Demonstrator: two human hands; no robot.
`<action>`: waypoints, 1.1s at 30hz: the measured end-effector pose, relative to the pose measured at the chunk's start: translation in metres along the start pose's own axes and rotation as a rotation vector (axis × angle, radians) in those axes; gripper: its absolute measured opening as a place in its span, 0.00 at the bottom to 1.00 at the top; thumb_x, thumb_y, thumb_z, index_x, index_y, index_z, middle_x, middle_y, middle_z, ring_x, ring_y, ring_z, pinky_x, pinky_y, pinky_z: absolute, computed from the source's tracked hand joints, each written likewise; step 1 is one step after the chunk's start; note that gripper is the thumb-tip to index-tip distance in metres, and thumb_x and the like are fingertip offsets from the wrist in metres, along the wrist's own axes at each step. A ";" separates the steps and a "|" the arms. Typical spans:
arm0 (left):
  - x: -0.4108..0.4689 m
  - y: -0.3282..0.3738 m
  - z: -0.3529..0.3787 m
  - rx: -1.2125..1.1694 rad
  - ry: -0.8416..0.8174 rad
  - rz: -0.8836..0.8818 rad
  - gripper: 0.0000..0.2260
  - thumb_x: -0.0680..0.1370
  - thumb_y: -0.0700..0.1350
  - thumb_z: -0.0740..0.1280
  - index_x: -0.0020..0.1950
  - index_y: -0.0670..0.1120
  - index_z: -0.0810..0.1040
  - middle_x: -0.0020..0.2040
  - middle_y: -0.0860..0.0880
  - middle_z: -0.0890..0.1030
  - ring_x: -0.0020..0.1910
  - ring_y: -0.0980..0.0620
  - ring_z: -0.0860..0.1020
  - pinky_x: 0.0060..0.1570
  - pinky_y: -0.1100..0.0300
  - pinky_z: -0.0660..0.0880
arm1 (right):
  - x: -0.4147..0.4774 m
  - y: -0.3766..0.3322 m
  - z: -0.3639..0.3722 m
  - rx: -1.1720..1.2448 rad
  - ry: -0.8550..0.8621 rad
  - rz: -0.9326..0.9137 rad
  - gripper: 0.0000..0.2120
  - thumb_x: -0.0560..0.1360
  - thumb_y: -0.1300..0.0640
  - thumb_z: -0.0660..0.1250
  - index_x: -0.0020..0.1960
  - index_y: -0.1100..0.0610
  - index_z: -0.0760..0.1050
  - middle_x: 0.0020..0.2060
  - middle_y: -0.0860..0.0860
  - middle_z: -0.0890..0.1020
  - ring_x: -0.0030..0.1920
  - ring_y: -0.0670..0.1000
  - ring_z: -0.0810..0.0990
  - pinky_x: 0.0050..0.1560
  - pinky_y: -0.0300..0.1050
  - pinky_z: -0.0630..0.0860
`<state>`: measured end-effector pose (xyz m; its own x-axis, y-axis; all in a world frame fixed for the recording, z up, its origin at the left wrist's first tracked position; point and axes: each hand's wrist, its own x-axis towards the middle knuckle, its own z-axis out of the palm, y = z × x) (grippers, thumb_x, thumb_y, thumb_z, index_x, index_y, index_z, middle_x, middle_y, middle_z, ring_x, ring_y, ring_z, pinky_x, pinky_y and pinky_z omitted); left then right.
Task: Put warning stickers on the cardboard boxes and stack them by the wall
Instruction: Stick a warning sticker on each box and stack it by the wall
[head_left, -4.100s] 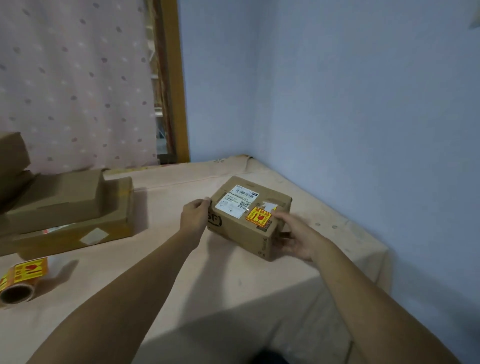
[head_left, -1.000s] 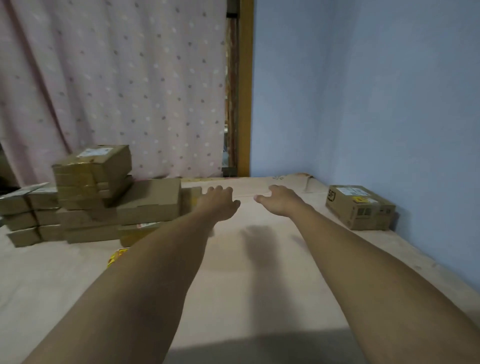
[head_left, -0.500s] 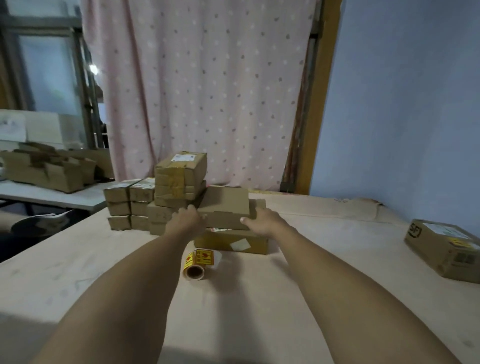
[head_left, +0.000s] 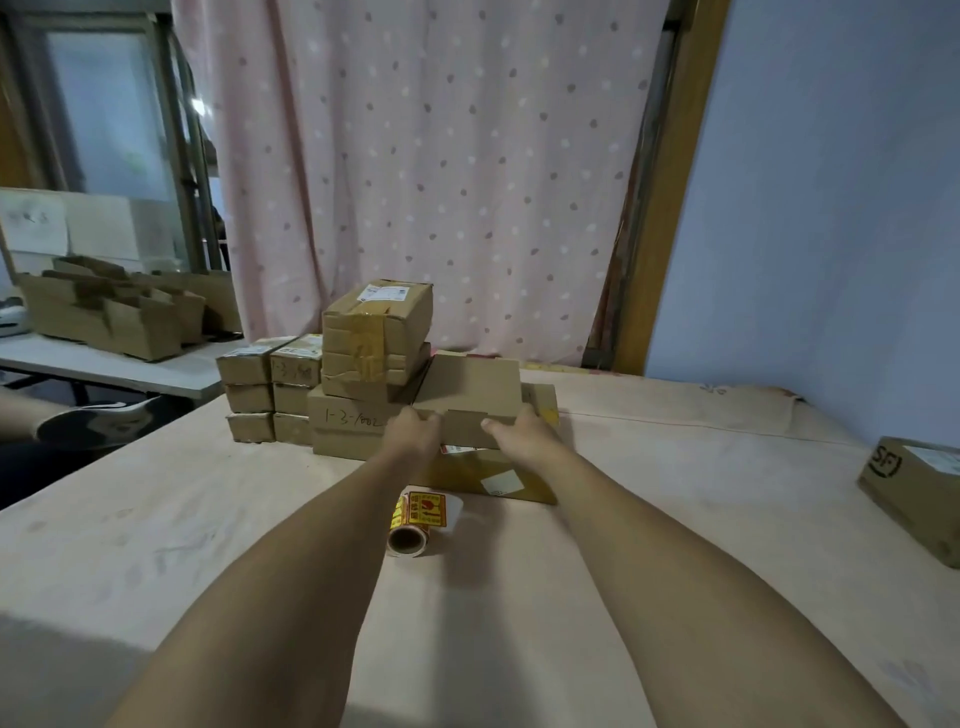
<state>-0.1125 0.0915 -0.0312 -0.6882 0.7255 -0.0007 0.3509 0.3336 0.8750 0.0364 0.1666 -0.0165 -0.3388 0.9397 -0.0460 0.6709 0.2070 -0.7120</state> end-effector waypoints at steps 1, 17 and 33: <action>0.000 0.001 0.002 -0.061 0.019 -0.015 0.26 0.82 0.54 0.64 0.74 0.40 0.64 0.69 0.39 0.72 0.64 0.40 0.75 0.63 0.43 0.76 | 0.000 0.000 0.000 0.024 0.015 0.008 0.37 0.78 0.37 0.64 0.80 0.52 0.57 0.75 0.54 0.70 0.73 0.60 0.70 0.70 0.60 0.72; -0.007 0.010 0.029 -0.278 0.108 -0.043 0.28 0.78 0.59 0.68 0.72 0.49 0.64 0.68 0.40 0.70 0.63 0.37 0.74 0.62 0.39 0.75 | -0.013 0.021 -0.016 0.196 0.147 -0.036 0.11 0.78 0.50 0.69 0.57 0.53 0.74 0.61 0.52 0.70 0.55 0.52 0.74 0.58 0.45 0.74; -0.062 0.085 0.031 -0.354 0.144 0.286 0.19 0.71 0.42 0.76 0.56 0.47 0.70 0.52 0.47 0.76 0.46 0.50 0.77 0.43 0.54 0.80 | -0.035 0.068 -0.087 0.702 0.118 0.109 0.17 0.80 0.37 0.61 0.56 0.50 0.71 0.50 0.52 0.77 0.53 0.54 0.79 0.61 0.53 0.76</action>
<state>-0.0200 0.0935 0.0285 -0.6854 0.6588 0.3100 0.3184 -0.1117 0.9414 0.1512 0.1719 -0.0024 -0.1934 0.9765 -0.0950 0.1009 -0.0765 -0.9919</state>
